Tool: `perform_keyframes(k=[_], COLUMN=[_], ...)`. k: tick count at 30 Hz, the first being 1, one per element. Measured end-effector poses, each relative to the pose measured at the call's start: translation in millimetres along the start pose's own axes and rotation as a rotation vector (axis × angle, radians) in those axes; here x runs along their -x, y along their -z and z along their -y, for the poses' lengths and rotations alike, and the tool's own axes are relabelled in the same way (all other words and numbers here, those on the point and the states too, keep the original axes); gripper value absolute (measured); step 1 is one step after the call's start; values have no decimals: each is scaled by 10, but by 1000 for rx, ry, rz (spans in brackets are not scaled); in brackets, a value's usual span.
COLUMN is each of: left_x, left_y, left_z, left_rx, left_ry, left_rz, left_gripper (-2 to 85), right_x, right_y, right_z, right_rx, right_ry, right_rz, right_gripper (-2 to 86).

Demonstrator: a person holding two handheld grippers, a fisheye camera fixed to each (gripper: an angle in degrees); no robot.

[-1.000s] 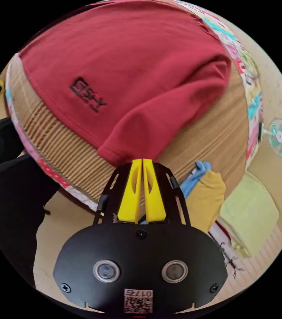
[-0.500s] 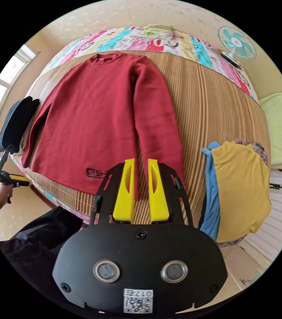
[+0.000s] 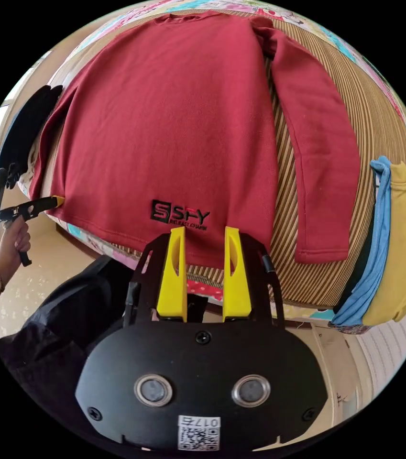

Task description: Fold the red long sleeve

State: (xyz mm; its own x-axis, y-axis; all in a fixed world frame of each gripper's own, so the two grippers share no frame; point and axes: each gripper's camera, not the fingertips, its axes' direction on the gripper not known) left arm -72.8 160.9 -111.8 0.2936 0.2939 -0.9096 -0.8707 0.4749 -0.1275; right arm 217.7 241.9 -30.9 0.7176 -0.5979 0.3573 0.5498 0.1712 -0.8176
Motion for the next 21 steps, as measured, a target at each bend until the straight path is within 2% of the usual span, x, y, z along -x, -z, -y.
perform_keyframes(k=[2, 4, 6, 8, 10, 11, 13, 14, 16, 19, 21], left_x=[144, 358, 535, 738, 1138, 1251, 1749, 1875, 2326, 2646, 2733], left_y=[-38, -260, -434, -385, -16, 100, 486, 558, 690, 543, 381], left_z=[-208, -468, -706, -887, -892, -879, -845, -848, -921, -1017, -1023], left_rx=[61, 293, 444, 448, 294, 236, 5, -57, -289, -512, -564], left_ry=[19, 81, 100, 100, 223, 257, 435, 491, 754, 1037, 1159], left_rz=[-33, 59, 154, 99, -78, -147, -443, -512, -762, -1047, -1148], left_gripper=[-5, -3, 1, 7, 31, 39, 97, 111, 157, 162, 147], right_x=[-2, 37, 67, 48, -24, -41, -135, -164, -282, -412, -453], right_y=[-36, -91, -197, -355, -459, -436, -309, -273, -88, 190, 390], right_z=[-219, -483, -627, -732, -905, -947, -1053, -1070, -1119, -1163, -1203], right_rx=[69, 155, 274, 438, 562, 560, 549, 548, 528, 508, 494], right_ry=[22, 72, 99, 104, 83, 76, 9, -13, -98, -173, -177], right_rz=[-4, -50, -138, -130, -80, -68, -37, -25, 15, 40, 26], right_gripper=[118, 104, 96, 102, 110, 109, 107, 107, 107, 107, 107])
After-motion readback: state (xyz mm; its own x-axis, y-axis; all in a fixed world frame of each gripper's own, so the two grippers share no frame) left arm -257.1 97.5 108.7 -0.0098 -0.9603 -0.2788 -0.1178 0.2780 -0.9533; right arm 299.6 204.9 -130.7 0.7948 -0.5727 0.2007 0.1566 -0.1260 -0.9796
